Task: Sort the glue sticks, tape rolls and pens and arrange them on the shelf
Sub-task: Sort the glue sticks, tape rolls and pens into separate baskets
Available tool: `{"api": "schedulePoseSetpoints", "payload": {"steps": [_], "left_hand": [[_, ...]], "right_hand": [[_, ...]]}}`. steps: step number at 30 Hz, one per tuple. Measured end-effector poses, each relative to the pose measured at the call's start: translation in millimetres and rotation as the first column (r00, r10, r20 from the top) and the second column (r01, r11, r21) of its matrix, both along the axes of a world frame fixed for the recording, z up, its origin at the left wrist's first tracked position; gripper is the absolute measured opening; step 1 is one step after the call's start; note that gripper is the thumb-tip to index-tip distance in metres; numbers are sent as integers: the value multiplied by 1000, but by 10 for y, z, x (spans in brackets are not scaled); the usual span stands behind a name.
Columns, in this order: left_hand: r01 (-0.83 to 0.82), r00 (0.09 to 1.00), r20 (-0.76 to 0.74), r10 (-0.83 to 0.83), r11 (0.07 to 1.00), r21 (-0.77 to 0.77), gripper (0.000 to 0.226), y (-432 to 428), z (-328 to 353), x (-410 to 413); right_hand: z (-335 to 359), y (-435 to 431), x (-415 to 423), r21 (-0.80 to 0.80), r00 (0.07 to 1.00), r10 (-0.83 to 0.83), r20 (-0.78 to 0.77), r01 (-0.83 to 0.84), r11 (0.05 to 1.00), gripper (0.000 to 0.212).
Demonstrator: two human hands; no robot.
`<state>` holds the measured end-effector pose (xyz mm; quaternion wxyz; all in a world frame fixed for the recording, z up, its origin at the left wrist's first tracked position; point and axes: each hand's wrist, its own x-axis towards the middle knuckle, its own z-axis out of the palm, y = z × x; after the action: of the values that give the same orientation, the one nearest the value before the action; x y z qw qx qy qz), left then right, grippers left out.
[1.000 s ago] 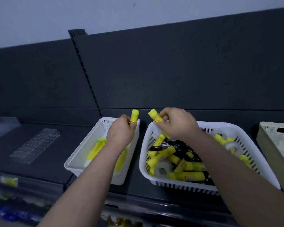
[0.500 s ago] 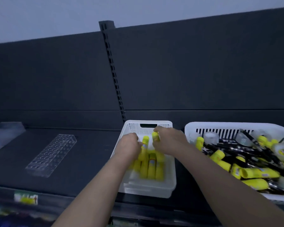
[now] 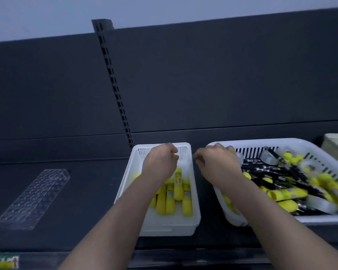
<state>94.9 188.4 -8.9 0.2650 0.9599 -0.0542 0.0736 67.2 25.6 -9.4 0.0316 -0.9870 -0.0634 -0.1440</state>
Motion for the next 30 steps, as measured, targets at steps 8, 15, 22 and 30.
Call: {"api": "schedulePoseSetpoints", "payload": {"steps": [8,15,22,30], "left_hand": [[150,988,-39,-150,989,1,22,-924,70,-121],[115,993,-29,-114,993,30,27,-1172,-16,-235],[51,998,-27,-50,997,56,20,-1117,-26,-314],[0,999,-52,8,987,160,30,-1345,86,-279]], "right_hand": [[129,-1061,-487,38,994,-110,-24,111,993,34],[-42,-1145,-420,-44,944,248,-216,-264,964,50],[-99,-1177,-335,-164,940,323,-105,-337,927,36],[-60,-1563,-494,-215,997,77,-17,-79,973,32]]}}
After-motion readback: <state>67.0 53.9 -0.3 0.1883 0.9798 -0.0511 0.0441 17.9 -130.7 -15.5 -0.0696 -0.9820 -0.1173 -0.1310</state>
